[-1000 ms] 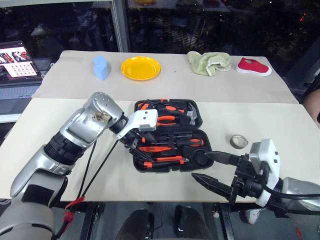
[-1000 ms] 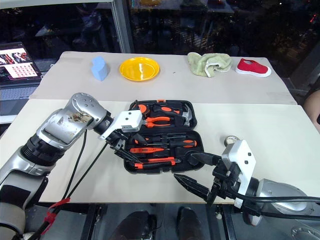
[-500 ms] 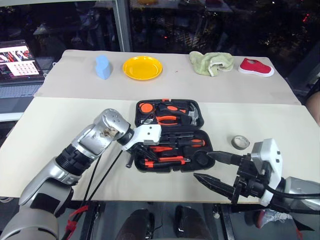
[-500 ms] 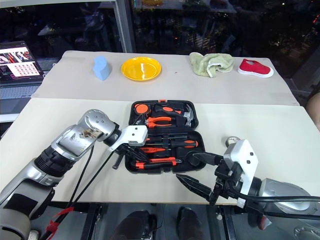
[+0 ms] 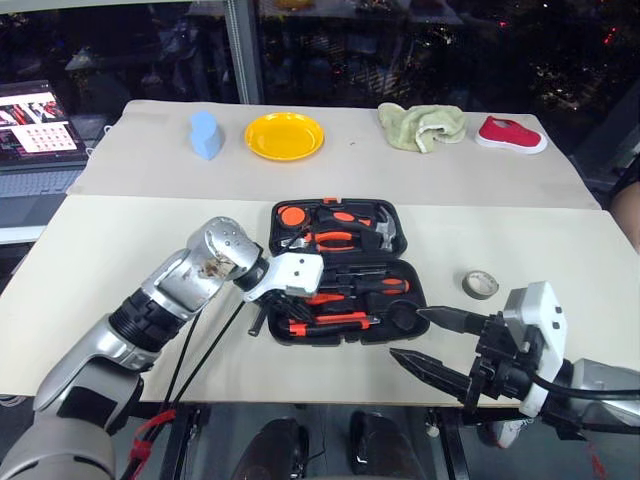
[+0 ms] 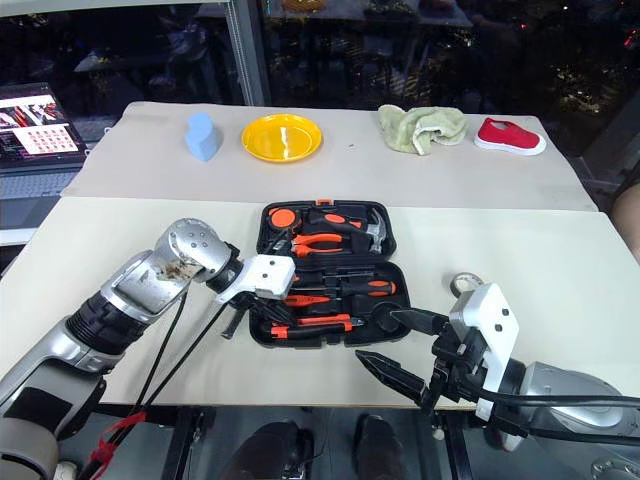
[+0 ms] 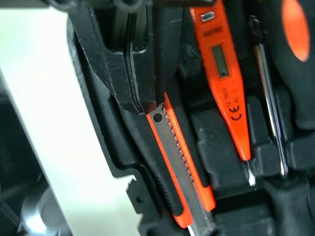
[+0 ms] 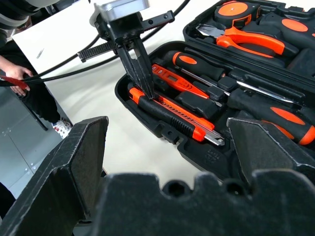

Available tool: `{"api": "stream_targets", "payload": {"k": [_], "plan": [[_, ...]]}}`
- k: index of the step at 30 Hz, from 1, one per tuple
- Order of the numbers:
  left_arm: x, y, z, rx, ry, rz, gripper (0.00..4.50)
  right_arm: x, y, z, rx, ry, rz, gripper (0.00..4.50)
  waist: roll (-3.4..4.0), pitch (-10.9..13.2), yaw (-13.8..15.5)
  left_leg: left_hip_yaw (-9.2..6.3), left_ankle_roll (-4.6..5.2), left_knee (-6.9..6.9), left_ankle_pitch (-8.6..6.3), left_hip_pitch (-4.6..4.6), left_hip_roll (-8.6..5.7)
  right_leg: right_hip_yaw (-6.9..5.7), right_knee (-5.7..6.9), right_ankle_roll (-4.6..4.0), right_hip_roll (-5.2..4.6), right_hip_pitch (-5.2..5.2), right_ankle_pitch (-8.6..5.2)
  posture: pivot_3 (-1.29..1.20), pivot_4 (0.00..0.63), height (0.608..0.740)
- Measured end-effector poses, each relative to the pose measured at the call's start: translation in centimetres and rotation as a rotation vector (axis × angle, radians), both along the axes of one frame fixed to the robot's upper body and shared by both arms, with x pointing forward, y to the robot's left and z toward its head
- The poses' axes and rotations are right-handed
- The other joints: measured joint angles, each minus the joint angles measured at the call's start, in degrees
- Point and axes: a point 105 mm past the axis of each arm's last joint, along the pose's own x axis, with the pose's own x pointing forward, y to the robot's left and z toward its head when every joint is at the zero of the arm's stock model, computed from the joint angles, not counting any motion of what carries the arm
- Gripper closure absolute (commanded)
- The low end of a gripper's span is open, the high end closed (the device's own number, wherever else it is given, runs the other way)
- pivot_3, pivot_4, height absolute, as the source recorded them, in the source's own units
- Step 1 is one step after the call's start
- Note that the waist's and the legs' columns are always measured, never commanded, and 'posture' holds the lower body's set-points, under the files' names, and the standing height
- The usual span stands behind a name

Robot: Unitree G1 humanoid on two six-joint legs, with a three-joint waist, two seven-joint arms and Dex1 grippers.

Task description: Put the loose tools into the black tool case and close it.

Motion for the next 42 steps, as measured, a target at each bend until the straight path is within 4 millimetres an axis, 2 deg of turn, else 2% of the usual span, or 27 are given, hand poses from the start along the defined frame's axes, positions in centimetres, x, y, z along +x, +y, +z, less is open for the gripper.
{"api": "stream_targets", "payload": {"k": [3, 5, 6, 9, 13, 16, 17, 19, 20, 21, 26, 28, 31, 33, 37, 39, 42], "plan": [[0.1, -0.8, -0.9, -0.006, -0.041, -0.046, 4.47, 0.1, 0.0, 0.0, -0.001, -0.003, -0.004, 0.0, 0.12, -0.1, 0.2, -0.04, 0.46, -0.02, -0.28, 0.44, 0.04, -0.04, -0.1, 0.02, -0.04, 0.6, -0.02, 0.0, 0.15, 0.74], [0.1, -0.8, -1.1, -0.005, -0.048, -0.05, 4.47, 0.1, 0.0, 0.1, 0.0, -0.004, -0.006, 0.0, 0.14, -0.1, 0.3, -0.07, 0.51, -0.03, -0.34, 0.8, 0.08, -0.05, -0.18, 0.21, -0.04, 0.95, -0.16, 0.0, 0.15, 0.74], [0.2, -0.8, -1.2, -0.006, -0.044, -0.045, 4.47, 0.1, 0.0, 0.1, 0.0, -0.003, -0.007, 0.0, 0.14, -0.1, 0.2, -0.08, 0.33, -0.03, -0.45, 0.96, 0.09, -0.04, -0.23, 0.62, -0.04, 1.13, -0.43, 0.0, 0.15, 0.74], [0.3, -0.7, -1.2, -0.003, -0.041, -0.04, 4.47, 0.1, -0.1, 0.0, -0.001, -0.001, -0.014, 0.0, 0.17, -0.1, 0.0, -0.08, 0.4, -0.03, -0.48, 1.22, 0.1, -0.03, -0.26, 0.73, -0.05, 1.48, -0.49, 0.0, 0.15, 0.74], [0.4, -0.5, -0.8, -0.03, 0.004, -0.014, 4.47, 0.0, -0.2, -0.3, -0.003, 0.016, -0.02, 0.0, 0.18, -0.1, 0.0, -0.07, 0.56, -0.03, -0.44, 1.16, 0.1, -0.05, -0.25, 0.74, -0.03, 1.35, -0.5, 0.0, 0.15, 0.74], [0.5, -0.1, -0.2, -0.104, 0.102, 0.052, 4.47, 0.0, -0.4, -0.5, -0.019, 0.015, -0.034, 0.0, 0.17, -0.1, 0.0, -0.02, 0.62, 0.0, -0.38, 0.72, 0.06, -0.01, -0.07, 0.66, -0.02, 0.79, -0.44, 0.0, 0.15, 0.74], [0.7, -0.2, 0.4, -0.156, 0.133, 0.075, 4.47, 0.2, -0.5, -0.6, -0.028, 0.009, -0.045, 0.0, 0.17, -0.1, 0.0, -0.03, 0.51, 0.01, -0.31, 0.57, 0.05, -0.02, -0.05, 0.32, -0.01, 0.65, -0.23, 0.0, 0.15, 0.74], [1.1, -0.1, 1.9, -0.252, 0.158, 0.103, 4.47, 0.6, -1.1, -0.8, -0.037, 0.0, -0.084, 0.0, 0.16, -0.1, 0.0, -0.05, 0.11, 0.01, -0.08, 0.43, 0.04, -0.05, -0.05, 0.21, 0.0, 0.53, -0.17, 0.0, 0.15, 0.74], [1.4, 0.2, 2.7, -0.304, 0.183, 0.13, 3.97, 0.9, -1.7, -0.9, -0.03, -0.007, -0.128, 0.0, 0.15, -0.1, 0.1, -0.06, 0.1, 0.0, -0.08, 0.38, 0.05, -0.07, -0.04, 0.21, 0.01, 0.51, -0.17, 0.0, 0.15, 0.74], [1.8, 0.6, 3.4, -0.343, 0.202, 0.163, 3.78, 1.2, -2.4, -1.1, -0.03, -0.011, -0.171, 0.0, 0.16, -0.1, 0.2, -0.07, 0.1, -0.01, -0.09, 0.34, 0.04, -0.07, -0.04, 0.21, 0.02, 0.46, -0.17, 0.0, 0.15, 0.74], [2.6, 2.3, 6.2, -0.46, 0.299, 0.246, 1.88, 1.1, -5.6, -2.8, -0.034, 0.014, -0.361, 0.0, 0.17, -0.1, 0.2, -0.05, 0.13, 0.0, -0.1, 0.2, -0.04, -0.06, -0.04, 0.23, 0.02, 0.33, -0.18, 0.0, 0.15, 0.74], [2.4, 2.3, 6.9, -0.496, 0.324, 0.216, 1.18, 0.3, -7.1, -3.1, -0.012, 0.013, -0.447, 0.0, 0.17, -0.1, 0.3, -0.07, 0.13, -0.01, -0.11, 0.13, -0.07, -0.08, -0.05, 0.25, -0.02, 0.28, -0.18, 0.0, 0.15, 0.74], [2.1, 3.1, 8.1, -0.543, 0.338, 0.188, 0.05, -2.1, -10.7, -3.5, -0.025, 0.038, -0.614, 0.0, 0.18, -0.1, 0.5, -0.09, 0.04, -0.06, -0.16, 0.09, -0.07, 0.0, -0.02, 0.24, 0.04, 0.14, -0.19, 0.0, 0.15, 0.74], [2.1, 3.1, 8.6, -0.561, 0.336, 0.177, 0.02, -3.3, -12.0, -3.3, -0.033, 0.03, -0.663, 0.0, 0.19, -0.1, 0.2, -0.06, 0.03, -0.04, -0.17, 0.16, -0.07, 0.03, -0.03, 0.25, 0.03, 0.22, -0.19, 0.0, 0.15, 0.74], [2.2, 2.9, 9.4, -0.581, 0.324, 0.159, 0.02, -7.6, -16.5, -2.8, -0.098, 0.065, -0.816, 0.0, 0.28, -0.1, 0.1, -0.07, 0.17, -0.07, -0.6, 0.35, 0.0, 0.04, -0.09, 0.68, 0.05, 0.47, -0.47, 0.0, 0.15, 0.74], [2.3, 3.0, 9.6, -0.586, 0.321, 0.162, 0.02, -8.7, -17.4, -2.4, -0.113, 0.077, -0.833, 0.0, 0.3, -0.1, -0.3, -0.06, 0.09, -0.08, -0.66, 0.6, 0.05, 0.06, -0.13, 0.7, 0.05, 0.68, -0.51, 0.0, 0.15, 0.74], [2.1, 2.9, 9.7, -0.585, 0.314, 0.155, 0.02, -8.5, -18.1, -1.8, -0.135, 0.074, -0.801, 0.0, 0.28, 0.0, -1.3, -0.02, 0.06, -0.08, -0.68, 0.75, 0.08, 0.11, -0.15, 0.72, 0.01, 0.83, -0.54, 0.0, 0.15, 0.74]]}}
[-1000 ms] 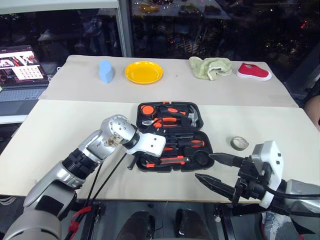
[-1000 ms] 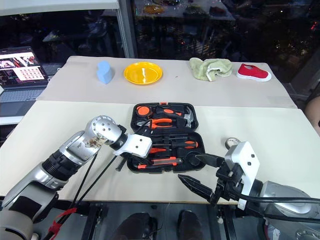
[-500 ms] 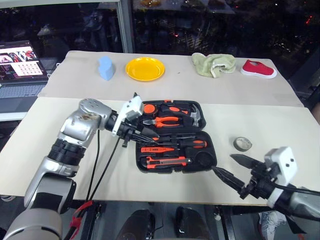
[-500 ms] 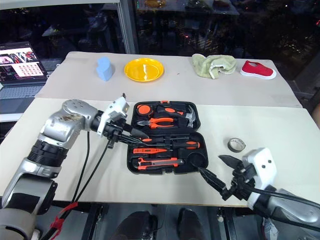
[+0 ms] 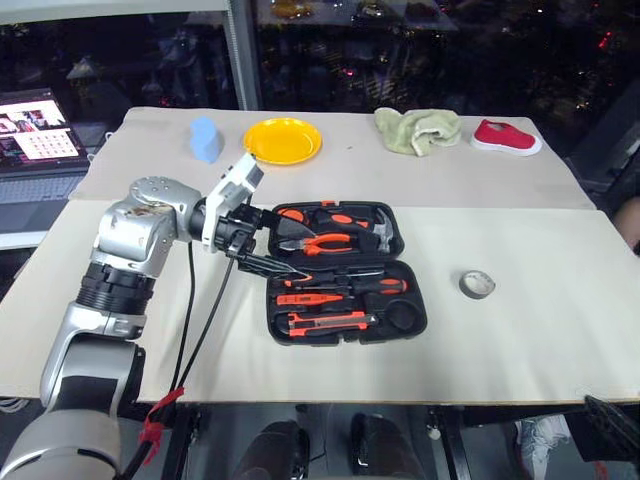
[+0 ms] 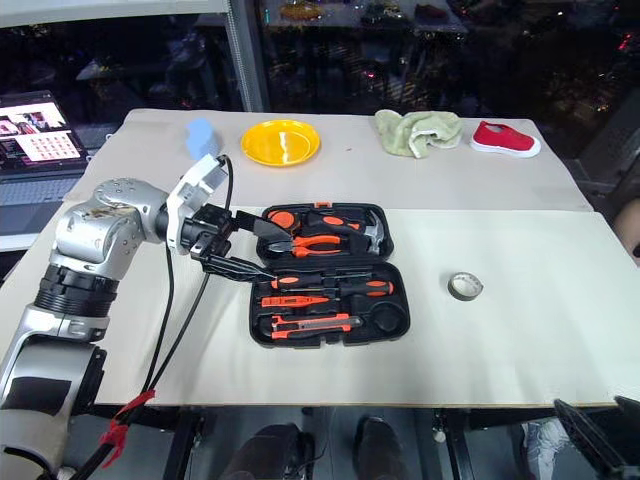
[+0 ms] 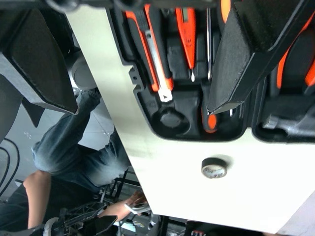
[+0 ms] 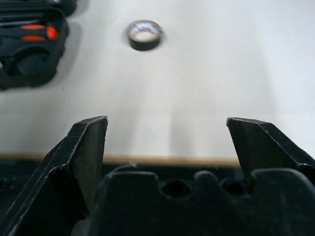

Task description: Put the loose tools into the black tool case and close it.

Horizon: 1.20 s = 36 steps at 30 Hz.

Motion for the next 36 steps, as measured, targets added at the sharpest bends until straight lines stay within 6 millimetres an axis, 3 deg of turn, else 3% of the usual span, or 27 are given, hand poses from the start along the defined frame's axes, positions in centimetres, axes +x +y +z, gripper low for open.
{"api": "stream_targets", "payload": {"k": [3, 8, 12, 15, 17, 23, 27, 30, 36], "plan": [[-0.8, -0.5, 0.5, -0.007, -0.029, -0.028, 0.02, 2.2, -0.5, 1.6, -0.066, -0.012, 0.098, 0.0, -0.01, 0.0, -0.7, 0.11, 0.01, 0.0, -0.01, 0.13, 0.01, 0.04, 0.02, 0.01, -0.04, 0.06, 0.01, 0.0, 0.15, 0.74], [-1.6, -0.5, 0.2, -0.006, -0.045, -0.013, 0.02, 8.3, -0.5, 4.5, -0.185, -0.046, 0.297, 0.0, 0.03, 0.1, -0.6, 0.12, -0.05, -0.04, 0.06, 0.06, 0.02, 0.0, 0.06, -0.05, -0.03, -0.03, 0.02, 0.0, 0.15, 0.74], [-1.9, -0.1, 0.2, 0.0, -0.066, 0.012, 0.02, 13.2, 1.0, 4.8, -0.267, 0.022, 0.454, 0.0, 0.09, 0.2, -0.3, 0.15, 0.12, -0.03, 0.23, -0.04, 0.03, -0.04, 0.07, -0.41, -0.02, -0.16, 0.21, 0.0, 0.15, 0.74], [-2.2, 0.0, 0.1, 0.007, -0.081, 0.022, 0.02, 16.0, 2.4, 3.9, -0.311, 0.082, 0.561, 0.0, 0.09, 0.2, 0.3, 0.05, -0.14, -0.03, 0.49, -0.34, 0.04, -0.19, -0.03, -0.59, -0.03, -0.31, 0.29, 0.0, 0.15, 0.74], [-2.3, 0.2, -0.1, 0.017, -0.1, 0.047, 0.02, 18.4, 3.0, 2.3, -0.343, 0.13, 0.606, 0.0, 0.02, 0.2, 0.5, 0.05, -0.04, 0.05, 0.52, -0.71, -0.05, -0.19, 0.01, -0.58, -0.09, -0.68, 0.36, 0.0, 0.15, 0.74], [-2.3, -0.1, 0.0, 0.021, -0.141, 0.087, 0.02, 20.6, 3.5, -2.3, -0.34, 0.27, 0.653, 0.0, 0.01, 0.2, 0.8, 0.04, -0.01, 0.17, 0.52, -1.36, -0.2, -0.22, 0.06, -0.54, -0.14, -1.39, 0.44, 0.0, 0.15, 0.74], [-2.3, 0.0, 0.0, 0.027, -0.157, 0.11, 0.02, 21.5, 3.8, -2.9, -0.333, 0.276, 0.657, 0.0, 0.02, 0.2, 0.4, 0.03, -0.03, 0.11, 0.52, -1.34, -0.21, -0.22, 0.04, -0.54, -0.1, -1.41, 0.44, 0.0, 0.15, 0.74], [-2.2, 0.2, -0.3, 0.03, -0.151, 0.122, 0.0, 21.9, 4.1, -3.0, -0.321, 0.273, 0.665, 0.66, 0.02, 0.2, 0.2, 0.02, -0.12, 0.12, 0.57, -1.31, -0.2, -0.22, 0.05, -0.55, -0.09, -1.36, 0.44, 0.0, 0.15, 0.74], [-2.3, 0.2, -0.2, 0.036, -0.17, 0.133, 0.0, 22.5, 4.4, -4.8, -0.294, 0.297, 0.664, 2.74, 0.02, 0.2, 0.0, 0.0, -0.33, 0.14, 0.62, -1.13, -0.2, -0.19, 0.14, -0.68, -0.1, -1.17, 0.61, 0.0, 0.15, 0.74]]}}
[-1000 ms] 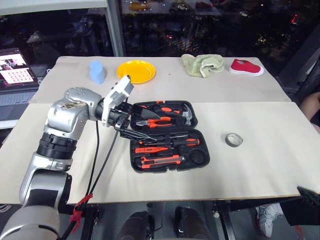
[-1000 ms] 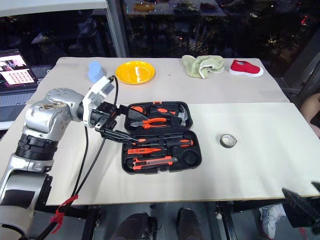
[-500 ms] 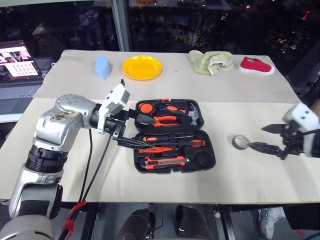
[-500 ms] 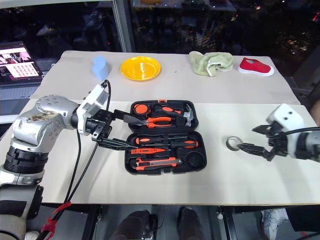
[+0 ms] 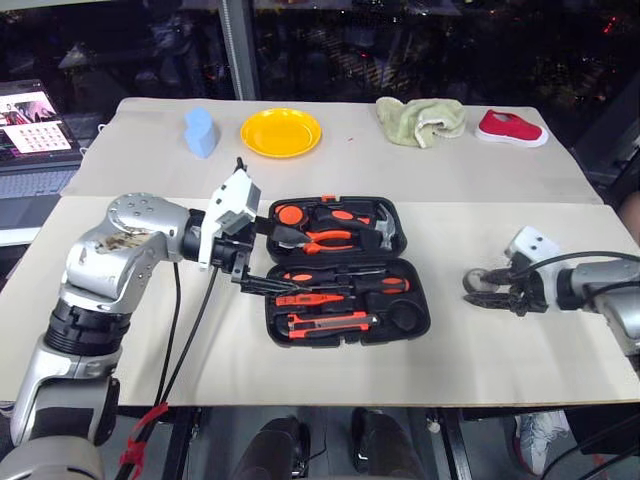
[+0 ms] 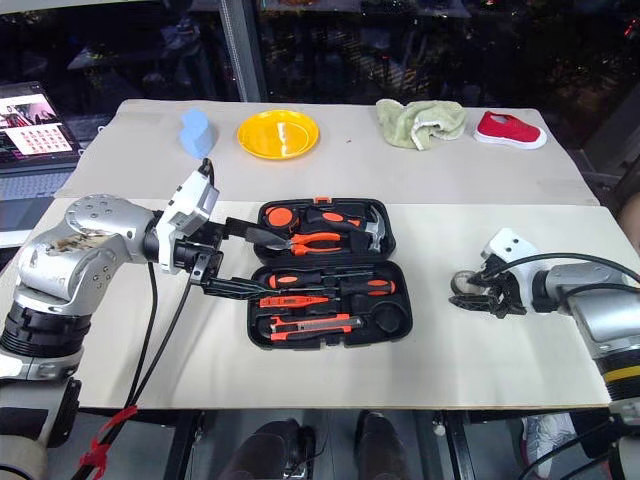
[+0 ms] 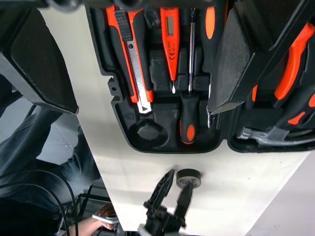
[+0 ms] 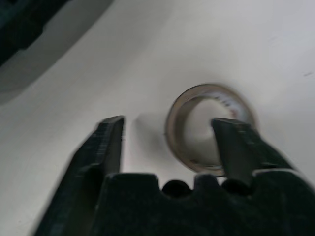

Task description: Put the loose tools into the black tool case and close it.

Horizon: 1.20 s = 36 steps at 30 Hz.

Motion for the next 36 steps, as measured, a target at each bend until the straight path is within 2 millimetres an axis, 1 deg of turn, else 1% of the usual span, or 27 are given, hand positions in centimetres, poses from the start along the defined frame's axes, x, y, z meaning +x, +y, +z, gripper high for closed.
{"api": "stream_targets", "payload": {"k": [2, 3, 4, 5, 7, 8, 10, 13, 14, 15, 17, 19, 20, 23, 30, 32, 33, 34, 36], "plan": [[0.0, 0.0, 0.0, 0.001, -0.001, 0.0, 0.0, 0.1, -0.1, -0.2, -0.007, -0.001, -0.005, 3.57, 0.0, 0.0, -0.1, 0.01, -0.05, 0.0, 0.03, 0.1, 0.0, 0.03, 0.05, -0.03, 0.01, 0.04, 0.03, 0.0, 0.15, 0.74], [0.0, 0.0, 0.0, 0.0, -0.002, 0.0, 0.0, 0.2, -0.1, -0.2, -0.01, -0.001, -0.004, 3.9, 0.0, 0.0, -0.1, 0.0, -0.07, -0.01, 0.04, 0.15, 0.01, 0.03, 0.06, -0.05, 0.02, 0.09, 0.04, 0.0, 0.15, 0.74], [0.0, 0.0, 0.0, 0.0, -0.002, 0.0, 0.0, 0.1, -0.1, -0.2, -0.011, 0.0, -0.003, 4.11, 0.0, 0.0, -0.1, 0.0, -0.07, -0.01, 0.04, 0.19, 0.03, 0.03, 0.07, -0.05, 0.04, 0.11, 0.04, 0.0, 0.15, 0.74], [0.0, 0.0, 0.0, 0.0, -0.003, 0.0, 0.0, 0.2, -0.2, 0.1, -0.008, -0.01, -0.006, 4.47, 0.0, 0.0, -0.1, 0.01, -0.06, -0.02, 0.05, 0.2, 0.03, 0.04, 0.09, -0.05, 0.04, 0.11, 0.04, 0.0, 0.15, 0.74], [0.0, 0.0, 0.1, -0.001, -0.009, -0.003, 0.0, 0.1, 0.0, 0.6, 0.006, -0.024, 0.003, 4.47, 0.0, 0.0, -0.2, 0.01, -0.04, -0.03, 0.05, 0.2, 0.03, 0.04, 0.07, -0.06, 0.06, 0.1, 0.04, 0.0, 0.15, 0.74], [0.1, 0.1, 0.1, -0.001, -0.015, -0.005, 0.0, -0.2, 0.4, 0.9, 0.027, -0.025, 0.021, 4.47, 0.0, 0.0, -0.2, 0.01, -0.01, -0.04, 0.07, 0.19, 0.03, 0.04, 0.07, -0.06, 0.05, 0.08, 0.04, 0.0, 0.15, 0.74], [0.1, 0.2, 0.0, 0.01, -0.026, -0.005, 0.0, -0.8, 1.8, 2.0, 0.091, -0.028, 0.075, 4.47, 0.01, 0.0, -0.2, 0.01, 0.0, -0.06, 0.07, 0.19, 0.03, 0.05, 0.06, -0.06, 0.06, 0.06, 0.05, 0.0, 0.15, 0.74], [0.1, 0.2, -0.4, 0.03, -0.025, -0.023, 0.0, -1.9, 3.7, 4.5, 0.152, -0.05, 0.157, 4.47, 0.01, 0.0, -0.2, 0.0, 0.0, -0.07, 0.06, 0.18, 0.04, 0.04, 0.04, -0.06, 0.05, 0.07, 0.05, 0.0, 0.15, 0.74], [0.0, 0.1, -0.6, 0.039, -0.032, -0.03, 0.0, -2.4, 4.6, 5.2, 0.168, -0.057, 0.19, 4.47, 0.01, 0.0, -0.2, 0.0, -0.02, -0.07, 0.05, 0.19, 0.05, 0.05, 0.04, -0.06, 0.05, 0.07, 0.05, 0.0, 0.15, 0.74], [0.0, 0.1, -0.7, 0.045, -0.038, -0.037, 0.0, -3.1, 6.2, 5.9, 0.182, -0.063, 0.249, 4.47, 0.01, 0.0, -0.2, 0.0, -0.04, -0.07, 0.03, 0.19, 0.08, 0.04, 0.03, -0.06, 0.06, 0.08, 0.05, 0.0, 0.15, 0.74], [-0.1, -0.1, -0.9, 0.053, -0.034, -0.048, 0.0, -4.2, 8.3, 6.5, 0.186, -0.063, 0.339, 4.47, 0.01, 0.0, -0.1, -0.02, -0.03, -0.06, 0.02, 0.19, 0.08, 0.04, 0.04, -0.06, 0.05, 0.09, 0.05, 0.0, 0.15, 0.74], [-0.1, -0.2, -1.1, 0.056, -0.03, -0.059, 0.0, -5.3, 10.2, 6.2, 0.176, -0.047, 0.409, 4.47, 0.0, 0.0, -0.1, -0.02, -0.01, -0.05, 0.01, 0.19, 0.08, 0.03, 0.03, -0.06, 0.05, 0.1, 0.05, 0.0, 0.15, 0.74], [-0.2, -0.3, -1.3, 0.062, -0.031, -0.067, 0.0, -5.8, 11.3, 5.7, 0.173, -0.029, 0.443, 4.47, 0.0, 0.0, -0.1, -0.01, 0.0, -0.04, 0.0, 0.18, 0.08, 0.03, 0.02, -0.06, 0.04, 0.11, 0.05, 0.0, 0.15, 0.74], [-0.2, -0.4, -1.4, 0.066, -0.036, -0.079, 0.0, -6.7, 12.8, 4.3, 0.161, 0.02, 0.494, 4.47, 0.0, 0.0, 0.0, -0.01, 0.04, -0.01, 0.02, 0.13, 0.07, 0.0, 0.02, -0.05, 0.03, 0.07, 0.05, 0.0, 0.15, 0.74], [0.0, -0.3, -1.4, 0.064, -0.029, -0.072, 0.0, -6.2, 12.4, 2.3, 0.083, 0.059, 0.47, 4.47, 0.0, 0.0, -0.1, -0.01, 0.05, -0.01, 0.04, 0.14, 0.06, -0.01, 0.03, -0.06, 0.04, 0.05, 0.05, 0.0, 0.15, 0.74], [0.0, -0.3, -1.4, 0.064, -0.029, -0.071, 0.0, -6.2, 12.4, 2.0, 0.076, 0.067, 0.475, 3.68, 0.0, 0.0, -0.1, -0.01, 0.06, -0.01, 0.04, 0.14, 0.06, -0.01, 0.03, -0.06, 0.05, 0.05, 0.05, 0.0, 0.15, 0.74], [0.0, -0.3, -1.4, 0.064, -0.03, -0.071, 0.0, -6.3, 12.5, 1.9, 0.074, 0.071, 0.485, 3.49, 0.0, 0.0, -0.1, 0.0, 0.06, -0.01, 0.04, 0.14, 0.06, -0.01, 0.03, -0.06, 0.05, 0.06, 0.05, 0.0, 0.15, 0.74], [0.0, -0.3, -1.4, 0.064, -0.03, -0.071, 0.0, -6.4, 12.5, 1.9, 0.073, 0.076, 0.489, 3.2, 0.0, 0.0, -0.1, -0.01, 0.06, 0.0, 0.04, 0.14, 0.06, -0.01, 0.03, -0.06, 0.05, 0.06, 0.05, 0.0, 0.15, 0.74], [0.0, -0.3, -1.4, 0.064, -0.031, -0.069, 0.0, -6.4, 12.5, 1.8, 0.068, 0.078, 0.491, 2.5, 0.0, 0.0, -0.1, -0.01, 0.06, 0.0, 0.04, 0.14, 0.06, -0.02, 0.03, -0.06, 0.05, 0.07, 0.05, 0.0, 0.15, 0.74]]}}
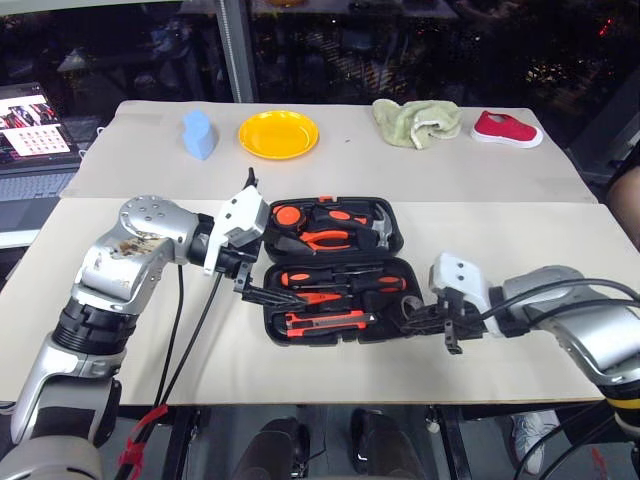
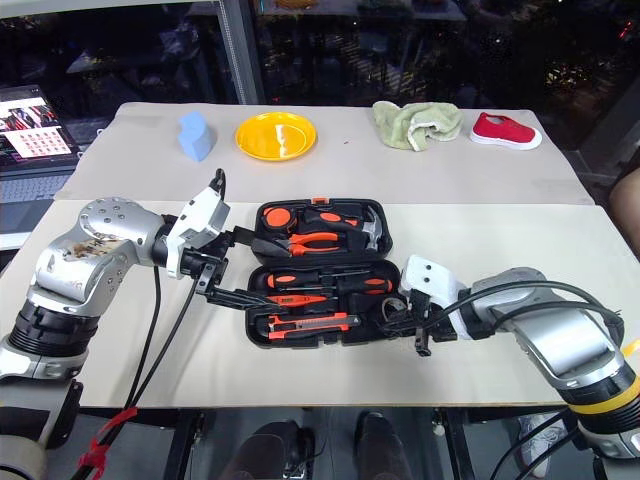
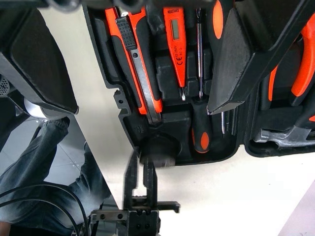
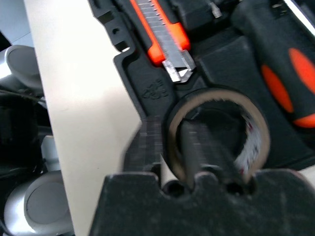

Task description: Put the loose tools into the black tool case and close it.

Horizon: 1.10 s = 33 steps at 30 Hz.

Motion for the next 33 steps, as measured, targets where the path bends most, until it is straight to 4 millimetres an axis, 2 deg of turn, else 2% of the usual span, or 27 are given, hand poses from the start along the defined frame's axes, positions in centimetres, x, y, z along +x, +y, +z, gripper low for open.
{"api": "stream_targets", "payload": {"k": [7, 12, 15, 16, 18, 19, 21, 23, 29, 33], "plan": [[0.0, 0.0, 0.0, 0.0, -0.001, 0.002, 0.0, -0.3, 0.4, 0.3, 0.015, 0.0, 0.01, 0.1, 0.0, 0.0, 0.0, 0.0, 0.0, 0.0, 0.0, 0.0, 0.0, 0.0, 0.0, 0.0, 0.0, -0.01, 0.0, 0.0, 0.15, 0.74], [0.2, 0.2, -0.3, 0.001, 0.007, 0.027, 0.0, -0.1, 0.0, 2.7, 0.085, -0.031, -0.042, 0.04, 0.0, 0.0, 0.0, 0.0, 0.0, 0.0, 0.0, 0.0, 0.0, 0.01, 0.0, 0.0, -0.01, 0.0, 0.0, 0.0, 0.15, 0.74], [0.6, 1.3, -1.1, 0.009, 0.044, 0.112, 0.0, 0.3, -1.4, 5.3, 0.18, -0.073, -0.137, 0.04, 0.0, 0.0, 0.0, -0.02, 0.0, -0.05, 0.0, 0.01, 0.0, 0.02, 0.0, 0.0, 0.0, -0.02, 0.0, 0.0, 0.15, 0.74], [0.9, 1.9, -1.4, 0.009, 0.057, 0.155, 0.0, 0.6, -2.1, 6.0, 0.204, -0.096, -0.182, 0.28, 0.0, 0.0, 0.0, -0.03, 0.0, -0.06, 0.0, 0.01, 0.0, 0.01, 0.0, 0.0, 0.01, -0.01, 0.0, 0.0, 0.15, 0.74], [1.9, 3.0, -1.9, 0.005, 0.033, 0.262, 0.53, 1.0, -3.4, 6.6, 0.261, -0.124, -0.281, 0.76, -0.02, 0.0, 0.1, -0.04, -0.01, -0.08, -0.01, 0.06, 0.01, 0.01, -0.01, -0.01, 0.0, 0.04, 0.0, 0.0, 0.15, 0.74], [3.0, 4.3, -2.4, 0.001, 0.014, 0.368, 0.76, 1.5, -4.4, 6.5, 0.299, -0.134, -0.354, 1.07, -0.03, 0.0, 0.1, -0.04, -0.04, -0.1, -0.03, 0.11, 0.01, 0.03, 0.0, 0.0, 0.0, 0.09, 0.0, 0.0, 0.15, 0.74], [4.3, 6.8, -3.3, 0.0, 0.004, 0.543, 1.49, 2.0, -6.1, 5.2, 0.313, -0.127, -0.472, 1.78, -0.03, 0.0, 0.2, -0.01, -0.05, -0.11, -0.03, 0.11, 0.01, 0.06, 0.01, 0.0, 0.0, 0.07, 0.0, 0.0, 0.15, 0.74], [4.5, 8.5, -4.3, 0.021, 0.01, 0.635, 2.26, 2.4, -7.3, 3.9, 0.304, -0.116, -0.557, 2.51, -0.03, 0.0, 0.1, 0.06, -0.06, -0.11, -0.03, 0.09, 0.0, 0.1, 0.04, 0.0, 0.0, 0.0, 0.0, 0.0, 0.15, 0.74], [3.5, 9.4, -7.0, 0.087, 0.042, 0.674, 4.42, 4.3, -7.8, 3.0, 0.304, -0.225, -0.63, 4.44, -0.01, 0.0, -0.1, 0.09, -0.41, -0.15, -0.18, 0.2, 0.0, 0.11, 0.06, -0.01, 0.01, 0.06, 0.0, 0.0, 0.15, 0.74], [3.1, 8.4, -8.7, 0.12, 0.07, 0.647, 4.42, 5.2, -6.6, 0.7, 0.277, -0.21, -0.61, 4.44, -0.01, 0.0, 0.1, 0.09, -0.42, -0.12, -0.17, 0.19, -0.01, 0.08, 0.08, -0.02, 0.0, 0.08, 0.01, 0.0, 0.15, 0.74]]}}
